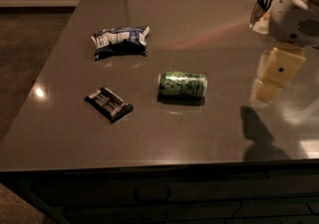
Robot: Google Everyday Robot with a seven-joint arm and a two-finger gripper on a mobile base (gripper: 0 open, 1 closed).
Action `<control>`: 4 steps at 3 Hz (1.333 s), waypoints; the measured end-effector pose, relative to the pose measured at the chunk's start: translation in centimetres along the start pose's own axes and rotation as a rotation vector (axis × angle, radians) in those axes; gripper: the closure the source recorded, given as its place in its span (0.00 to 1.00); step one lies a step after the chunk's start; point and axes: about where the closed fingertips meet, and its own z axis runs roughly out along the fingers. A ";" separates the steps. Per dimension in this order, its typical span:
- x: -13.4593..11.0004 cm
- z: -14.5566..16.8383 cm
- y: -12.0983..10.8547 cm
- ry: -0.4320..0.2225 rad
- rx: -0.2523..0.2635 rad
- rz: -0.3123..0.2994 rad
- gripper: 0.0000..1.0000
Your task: Pick rxbar chocolate
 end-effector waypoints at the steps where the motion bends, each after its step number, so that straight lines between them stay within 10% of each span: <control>1: -4.5 3.3 -1.9 -0.002 -0.030 0.058 0.00; 4: -15.9 11.3 -4.4 -0.060 -0.039 0.267 0.00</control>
Offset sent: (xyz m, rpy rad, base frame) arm 0.1112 0.1270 -0.0609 0.1190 0.1243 -0.3028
